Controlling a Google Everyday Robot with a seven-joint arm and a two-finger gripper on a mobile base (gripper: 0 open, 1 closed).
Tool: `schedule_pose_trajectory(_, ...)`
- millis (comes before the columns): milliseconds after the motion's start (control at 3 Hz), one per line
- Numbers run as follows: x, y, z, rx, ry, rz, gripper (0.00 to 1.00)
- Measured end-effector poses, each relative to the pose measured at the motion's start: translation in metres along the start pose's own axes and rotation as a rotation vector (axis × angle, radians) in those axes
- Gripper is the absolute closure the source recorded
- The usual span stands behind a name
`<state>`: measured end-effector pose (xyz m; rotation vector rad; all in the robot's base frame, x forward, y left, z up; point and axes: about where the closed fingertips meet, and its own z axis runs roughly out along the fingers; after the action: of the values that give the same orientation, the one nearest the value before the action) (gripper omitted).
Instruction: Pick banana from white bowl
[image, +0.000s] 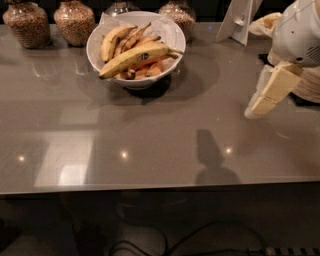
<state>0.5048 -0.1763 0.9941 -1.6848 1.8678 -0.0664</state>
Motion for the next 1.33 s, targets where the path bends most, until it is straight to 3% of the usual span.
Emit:
schedule_pose_trajectory(333,-0.039,-0.047,0.03,0.06,-0.153,-0.081,0.0)
schedule_pose_trajectory(667,-0.086,-0.094,0.066,0.074,-0.261,-0.143,0.0)
schedule_pose_trajectory(1000,-0.085,-0.092,0.066,0.073,-0.259,-0.142,0.0)
schedule_pose_trajectory(1333,-0.099,-0.107,0.083,0.091,-0.293,-0.197,0.0)
